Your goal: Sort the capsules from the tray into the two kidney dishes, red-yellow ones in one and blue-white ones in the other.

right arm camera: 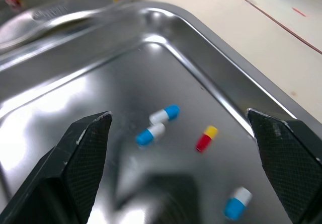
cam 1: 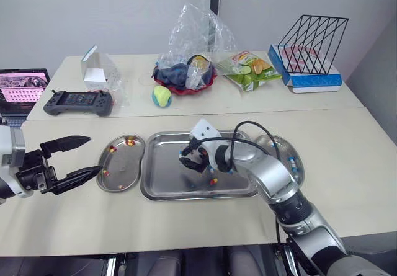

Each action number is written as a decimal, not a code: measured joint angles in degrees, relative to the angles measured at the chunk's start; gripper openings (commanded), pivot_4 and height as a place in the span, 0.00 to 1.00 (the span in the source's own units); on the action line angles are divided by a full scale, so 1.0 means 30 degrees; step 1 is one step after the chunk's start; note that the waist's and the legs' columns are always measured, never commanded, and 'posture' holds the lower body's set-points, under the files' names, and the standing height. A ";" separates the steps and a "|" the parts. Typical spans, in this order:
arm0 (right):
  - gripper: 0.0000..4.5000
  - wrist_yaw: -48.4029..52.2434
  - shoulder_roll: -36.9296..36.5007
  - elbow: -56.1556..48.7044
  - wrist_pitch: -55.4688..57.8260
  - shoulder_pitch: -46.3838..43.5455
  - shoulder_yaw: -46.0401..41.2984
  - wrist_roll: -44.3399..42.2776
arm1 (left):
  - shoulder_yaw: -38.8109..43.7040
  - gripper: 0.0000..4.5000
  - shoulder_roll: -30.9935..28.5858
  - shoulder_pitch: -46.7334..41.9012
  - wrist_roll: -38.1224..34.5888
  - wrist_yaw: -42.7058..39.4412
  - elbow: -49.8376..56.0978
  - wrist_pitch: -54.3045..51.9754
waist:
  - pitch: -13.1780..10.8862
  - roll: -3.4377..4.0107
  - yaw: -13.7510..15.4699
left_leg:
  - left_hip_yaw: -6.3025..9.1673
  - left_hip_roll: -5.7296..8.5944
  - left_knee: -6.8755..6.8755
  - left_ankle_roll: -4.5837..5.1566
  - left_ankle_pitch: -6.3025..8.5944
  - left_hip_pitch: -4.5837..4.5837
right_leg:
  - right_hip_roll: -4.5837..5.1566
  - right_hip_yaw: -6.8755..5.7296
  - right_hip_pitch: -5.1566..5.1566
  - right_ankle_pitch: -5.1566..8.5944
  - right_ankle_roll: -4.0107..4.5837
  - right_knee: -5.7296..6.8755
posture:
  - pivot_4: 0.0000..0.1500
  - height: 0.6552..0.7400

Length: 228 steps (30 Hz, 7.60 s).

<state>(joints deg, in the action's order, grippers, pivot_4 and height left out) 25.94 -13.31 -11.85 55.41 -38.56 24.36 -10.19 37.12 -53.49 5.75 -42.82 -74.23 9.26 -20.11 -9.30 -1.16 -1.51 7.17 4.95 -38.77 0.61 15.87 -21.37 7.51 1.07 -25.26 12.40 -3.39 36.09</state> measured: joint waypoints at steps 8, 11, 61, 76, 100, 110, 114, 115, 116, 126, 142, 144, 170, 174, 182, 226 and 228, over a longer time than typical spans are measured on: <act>1.00 -0.0420 0.1162 0.0537 0.0898 -0.0360 -0.0139 0.0006 | 0.0230 1.00 0.0000 0.0390 0.0000 -0.0074 -0.0014 0.0037 | 0.0000 0.0000 -0.0231 | 0.0001 -0.0002 0.0000 0.0000 0.0002 0.0000 | -0.0004 -0.0002 -0.0005 -0.0005 0.0008 0.0006 | 1.00 1.00; 0.88 -0.0754 0.1979 0.1048 0.0916 -0.0860 0.0008 0.0150 | 0.0311 1.00 0.0003 0.0319 -0.0005 0.0031 -0.0034 0.0052 | 0.0000 0.0000 -0.0389 | 0.0001 -0.0012 0.0016 -0.0001 0.0002 0.0003 | -0.0019 -0.0001 -0.0023 -0.0011 0.0019 0.0014 | 1.00 1.00; 0.45 -0.2648 0.5552 0.6062 0.0892 -0.1675 -0.0293 0.1638 | 0.0636 1.00 0.0090 0.1676 0.1558 -0.0316 -0.0063 0.0814 | 0.0000 0.0002 -0.0457 | -0.0005 -0.0010 0.0031 -0.0032 -0.0001 0.0004 | -0.0021 -0.0005 -0.0069 -0.0016 0.0031 0.0024 | 1.00 1.00; 0.45 -0.2450 0.5616 0.5987 0.1087 -0.1638 -0.0249 0.1650 | 0.0634 1.00 0.0221 0.2136 0.1585 -0.0204 -0.0064 0.0843 | 0.0001 0.0002 -0.0531 | -0.0005 -0.0011 0.0032 -0.0027 0.0002 0.0004 | -0.0021 -0.0006 -0.0067 -0.0017 0.0032 0.0026 | 1.00 1.00; 0.45 -0.2454 0.5610 0.5475 0.1735 -0.1550 -0.0066 0.1812 | 0.0633 1.00 0.0222 0.2097 0.1578 -0.0127 -0.0065 0.0852 | 0.0002 0.0002 -0.0666 | -0.0005 -0.0011 0.0032 -0.0024 0.0005 0.0004 | -0.0021 -0.0007 -0.0067 -0.0017 0.0033 0.0028 | 1.00 1.00; 0.18 -0.2493 0.5638 0.5478 0.1742 -0.1516 -0.0115 0.1830 | 0.0633 1.00 0.0222 0.2073 0.1575 -0.0083 -0.0064 0.0852 | 0.0002 0.0002 -0.0709 | -0.0005 -0.0011 0.0032 -0.0024 0.0005 0.0004 | -0.0021 -0.0006 -0.0068 -0.0017 0.0033 0.0028 | 1.00 1.00; 0.18 -0.2474 0.5639 0.5479 0.1741 -0.1516 -0.0110 0.1834 | 0.0633 1.00 0.0222 0.2068 0.1573 -0.0081 -0.0064 0.0852 | 0.0002 0.0002 -0.0716 | -0.0005 -0.0012 0.0032 -0.0024 0.0005 0.0004 | -0.0021 -0.0006 -0.0069 -0.0017 0.0033 0.0029 | 1.00 1.00; 0.18 -0.2470 0.5638 0.5479 0.1740 -0.1516 -0.0108 0.1834 | 0.0633 1.00 0.0222 0.2067 0.1573 -0.0080 -0.0064 0.0852 | 0.0002 0.0002 -0.0716 | -0.0005 -0.0012 0.0032 -0.0024 0.0006 0.0004 | -0.0021 -0.0006 -0.0069 -0.0017 0.0033 0.0028 | 1.00 1.00; 0.18 -0.2430 0.5630 0.5483 0.1712 -0.1517 -0.0088 0.1834 | 0.0631 1.00 0.0222 0.2066 0.1572 -0.0072 -0.0064 0.0852 | 0.0002 0.0002 -0.0717 | -0.0005 -0.0011 0.0032 -0.0022 0.0006 0.0004 | -0.0021 -0.0007 -0.0068 -0.0017 0.0033 0.0027 | 1.00 1.00; 0.01 -0.2060 0.5613 0.5525 0.1575 -0.1517 0.0049 0.1829 | 0.0468 1.00 0.0334 0.2017 0.1569 0.0051 -0.0063 0.0851 | 0.0002 0.0002 -0.0779 | -0.0004 -0.0012 0.0033 -0.0023 0.0007 0.0004 | -0.0021 -0.0006 -0.0070 -0.0017 0.0033 0.0029 | 1.00 1.00; 0.01 -0.1725 0.6093 0.5577 0.1639 -0.1607 -0.1973 0.0844 | 0.0468 1.00 0.0476 0.2068 0.1491 0.0347 -0.0007 0.0849 | 0.0001 0.0002 -0.0767 | -0.0004 -0.0013 0.0033 -0.0022 0.0007 0.0004 | -0.0021 -0.0004 -0.0071 -0.0017 0.0033 0.0028 | 1.00 1.00; 0.01 -0.1589 0.6093 0.5320 0.2113 -0.1799 -0.2759 0.0329 | 0.0470 1.00 0.0476 0.2100 0.1491 0.0344 -0.0005 0.0849 | 0.0000 0.0004 -0.0771 | -0.0004 -0.0014 0.0033 -0.0019 0.0009 0.0004 | -0.0021 -0.0005 -0.0072 -0.0017 0.0033 0.0031 | 1.00 1.00; 0.01 0.5765 -1.1410 0.1102 0.0869 0.3978 -0.8983 -0.3692 | -0.0013 1.00 0.0524 0.0426 0.1642 -0.0444 -0.3522 0.1259 | -0.0002 0.0002 -0.0288 | -0.0154 -0.0021 0.0002 0.0142 0.0102 0.0034 | -0.0015 0.0018 -0.0006 -0.0024 0.0038 -0.0007 | 1.00 1.00; 0.01 0.6377 -1.1429 0.1434 -0.1424 0.5000 -0.8341 -0.3198 | -0.0507 1.00 0.0581 0.0401 0.2004 -0.0609 -0.3931 0.1792 | -0.0003 0.0001 -0.0309 | -0.0225 -0.0119 0.0003 0.0154 0.0112 0.0056 | -0.0023 0.0032 -0.0003 -0.0028 0.0042 -0.0007 | 1.00 1.00; 0.40 0.6951 -1.1359 0.2181 -0.1691 0.4982 -0.8174 -0.3240 | -0.0831 1.00 0.0903 0.0201 0.2550 -0.0208 -0.4294 0.2431 | -0.0003 0.0002 -0.0131 | -0.0249 -0.0122 -0.0001 0.0169 0.0126 0.0060 | -0.0022 0.0051 -0.0003 -0.0029 0.0042 -0.0017 | 1.00 1.00; 0.99 1.0300 -1.2159 1.3895 -1.3715 0.7514 -1.5434 -0.3752 | -0.1574 1.00 0.0715 -0.1522 0.3836 -0.0187 -0.9663 0.4106 | -0.0003 0.0037 -0.0131 | 0.0009 0.0002 0.0020 0.0181 0.0131 0.0073 | 0.0122 -0.0181 0.0279 0.0010 -0.0002 0.0002 | 1.00 1.00; 0.99 1.0179 -1.2159 1.3893 -1.3693 0.7397 -1.5452 -0.3778 | -0.1575 1.00 0.0718 -0.1539 0.3835 -0.0186 -0.9659 0.4123 | -0.0001 0.0068 -0.0480 | 0.0527 0.0326 -0.0008 0.0200 0.0066 0.0097 | 0.0393 -0.0555 0.0460 0.0150 -0.0080 0.0041 | 1.00 1.00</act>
<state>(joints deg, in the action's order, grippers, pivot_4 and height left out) 56.48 -49.79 29.83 14.33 -16.37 -22.00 -21.52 32.40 -51.34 1.13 -31.31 -74.79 -19.71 -7.74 -9.31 -0.96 -2.95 8.75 5.93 -38.79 1.21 16.07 -21.08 8.69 -0.59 -23.88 12.86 -3.63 36.22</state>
